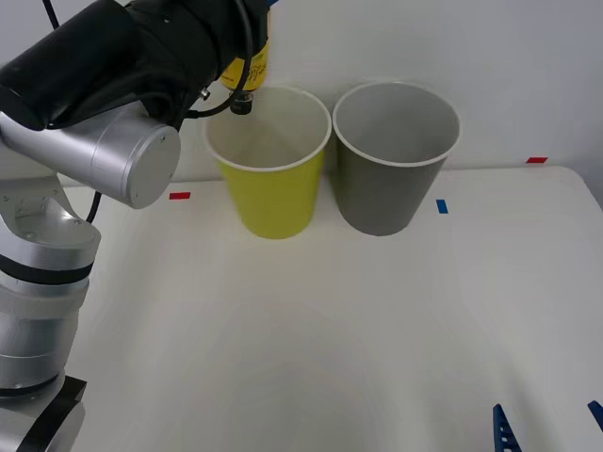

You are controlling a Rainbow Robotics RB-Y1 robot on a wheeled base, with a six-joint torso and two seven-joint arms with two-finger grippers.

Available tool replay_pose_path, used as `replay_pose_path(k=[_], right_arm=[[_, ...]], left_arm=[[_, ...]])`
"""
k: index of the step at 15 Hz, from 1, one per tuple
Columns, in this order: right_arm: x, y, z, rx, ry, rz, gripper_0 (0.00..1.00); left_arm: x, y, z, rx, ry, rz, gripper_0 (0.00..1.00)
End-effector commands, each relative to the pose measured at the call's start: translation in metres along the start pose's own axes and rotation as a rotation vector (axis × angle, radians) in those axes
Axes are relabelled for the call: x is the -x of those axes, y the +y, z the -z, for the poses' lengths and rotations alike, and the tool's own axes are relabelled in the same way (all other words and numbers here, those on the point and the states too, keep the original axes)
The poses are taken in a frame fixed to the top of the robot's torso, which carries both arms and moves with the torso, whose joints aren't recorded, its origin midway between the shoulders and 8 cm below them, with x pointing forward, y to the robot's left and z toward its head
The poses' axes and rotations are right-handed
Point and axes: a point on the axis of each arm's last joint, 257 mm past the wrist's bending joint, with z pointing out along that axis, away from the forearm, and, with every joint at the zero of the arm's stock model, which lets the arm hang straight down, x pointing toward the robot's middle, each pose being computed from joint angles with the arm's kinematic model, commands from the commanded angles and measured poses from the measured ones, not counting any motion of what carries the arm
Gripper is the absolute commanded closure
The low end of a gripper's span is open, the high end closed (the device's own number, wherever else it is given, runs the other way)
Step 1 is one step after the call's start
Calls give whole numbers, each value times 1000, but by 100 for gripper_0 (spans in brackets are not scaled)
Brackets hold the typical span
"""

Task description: Put cans in the gray bin and PET bottles in the light green bin.

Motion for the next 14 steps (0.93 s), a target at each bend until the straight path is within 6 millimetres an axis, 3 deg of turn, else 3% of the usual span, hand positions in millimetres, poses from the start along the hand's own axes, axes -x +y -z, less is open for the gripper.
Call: replay_pose_path(k=[1,7,14], right_arm=[[0,0,0,0,0,0,0],[0,0,0,0,0,0,0],[0,0,0,0,0,0,0]], left_arm=[[-4,-7,-15,-7,-41,4,100],[-14,-20,-37,-37,-71,31,100],[-28,-9,-41,-4,-46,5,100]])
